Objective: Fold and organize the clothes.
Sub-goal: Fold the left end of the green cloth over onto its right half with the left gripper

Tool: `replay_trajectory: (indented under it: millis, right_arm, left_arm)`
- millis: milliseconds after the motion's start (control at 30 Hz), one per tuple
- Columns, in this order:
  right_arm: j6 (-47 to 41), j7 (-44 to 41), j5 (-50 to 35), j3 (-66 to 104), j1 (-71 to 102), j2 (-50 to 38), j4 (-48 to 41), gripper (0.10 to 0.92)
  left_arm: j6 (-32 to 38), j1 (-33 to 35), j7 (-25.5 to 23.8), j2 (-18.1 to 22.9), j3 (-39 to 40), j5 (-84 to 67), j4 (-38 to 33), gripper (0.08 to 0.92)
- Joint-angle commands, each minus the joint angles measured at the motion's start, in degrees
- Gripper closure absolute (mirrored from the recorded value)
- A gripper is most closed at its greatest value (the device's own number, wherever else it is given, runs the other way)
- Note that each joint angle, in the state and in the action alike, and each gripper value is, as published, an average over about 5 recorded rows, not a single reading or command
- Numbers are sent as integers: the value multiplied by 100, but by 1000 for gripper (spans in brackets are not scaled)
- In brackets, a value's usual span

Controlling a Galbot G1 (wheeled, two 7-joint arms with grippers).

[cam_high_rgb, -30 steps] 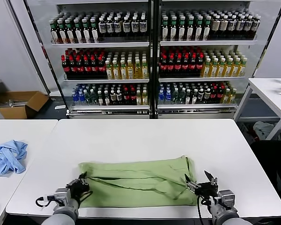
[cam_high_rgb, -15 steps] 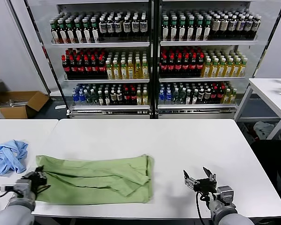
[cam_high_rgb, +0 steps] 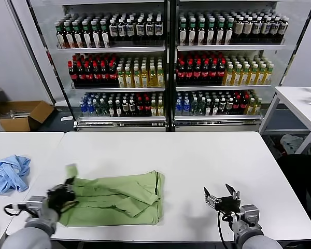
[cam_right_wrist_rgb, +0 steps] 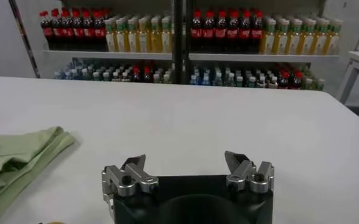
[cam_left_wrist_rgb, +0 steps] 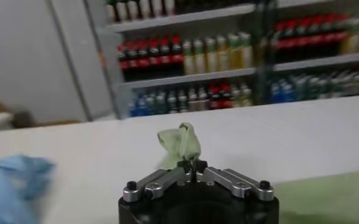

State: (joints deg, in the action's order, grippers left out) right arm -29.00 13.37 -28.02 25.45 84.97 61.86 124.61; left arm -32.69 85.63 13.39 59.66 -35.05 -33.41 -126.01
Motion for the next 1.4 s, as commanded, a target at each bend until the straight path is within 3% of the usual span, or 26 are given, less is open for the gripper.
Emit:
replay_trajectory:
  millis: [33, 367, 1167, 1267, 1400]
  right_arm:
    - [-4, 5, 13, 43, 36, 18, 23, 203]
    - [-20, 22, 68, 58, 85, 71, 57, 203]
    - [-31, 29, 93, 96, 97, 60, 46, 203]
    - [-30, 29, 96, 76, 78, 63, 35, 202]
    - [-33, 26, 91, 57, 72, 62, 66, 203]
  left_arm:
    - [-42, -447, -4, 753, 1441, -728, -275, 907]
    - [-38, -1040, 164, 1320, 2017, -653, 379, 907]
    - [-32, -1467, 278, 1749, 2315, -847, 863, 907]
    - [36, -1447, 220, 2008, 2414, -852, 915, 877]
    - [285, -1249, 80, 2386, 2356, -878, 558, 774]
